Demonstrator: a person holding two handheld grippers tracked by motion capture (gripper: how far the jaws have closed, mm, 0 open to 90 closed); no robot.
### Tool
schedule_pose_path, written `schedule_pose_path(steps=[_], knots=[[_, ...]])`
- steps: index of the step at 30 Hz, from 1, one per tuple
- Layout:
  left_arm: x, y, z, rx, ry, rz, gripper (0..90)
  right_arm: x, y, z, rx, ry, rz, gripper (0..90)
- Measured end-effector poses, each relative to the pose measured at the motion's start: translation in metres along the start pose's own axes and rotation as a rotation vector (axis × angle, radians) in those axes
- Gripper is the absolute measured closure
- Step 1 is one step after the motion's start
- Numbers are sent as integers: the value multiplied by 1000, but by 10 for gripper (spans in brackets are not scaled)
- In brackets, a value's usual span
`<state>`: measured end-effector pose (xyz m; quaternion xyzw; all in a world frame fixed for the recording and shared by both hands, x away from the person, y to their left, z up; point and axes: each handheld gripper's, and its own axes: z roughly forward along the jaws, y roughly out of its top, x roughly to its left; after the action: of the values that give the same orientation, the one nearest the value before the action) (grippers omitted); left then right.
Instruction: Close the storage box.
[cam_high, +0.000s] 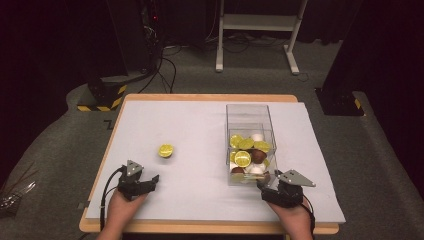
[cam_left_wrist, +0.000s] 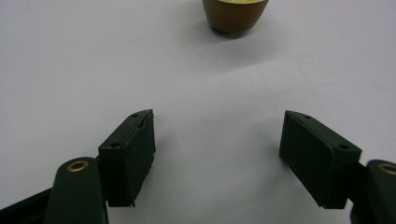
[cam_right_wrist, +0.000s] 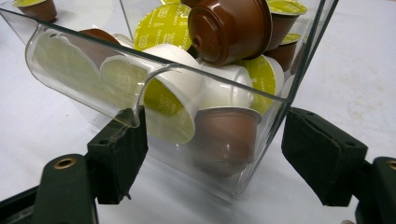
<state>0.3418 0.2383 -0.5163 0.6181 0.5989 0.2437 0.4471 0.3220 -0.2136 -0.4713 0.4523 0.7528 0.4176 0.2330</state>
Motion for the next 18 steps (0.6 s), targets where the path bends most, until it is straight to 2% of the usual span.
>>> schedule_pose_path(steps=[3, 6, 10, 18], knots=[[0, 0, -1, 4, 1, 5, 270, -1, 1, 2, -4, -10, 0, 217], [-2, -1, 0, -11, -1, -19, 272, -1, 3, 5, -6, -15, -9, 208], [0, -1, -1, -1, 3, 5, 274, -2, 5, 8, -14, -39, -6, 193], [-1, -1, 0, -10, -2, -16, 273, -3, 10, 16, -22, -78, -7, 178]])
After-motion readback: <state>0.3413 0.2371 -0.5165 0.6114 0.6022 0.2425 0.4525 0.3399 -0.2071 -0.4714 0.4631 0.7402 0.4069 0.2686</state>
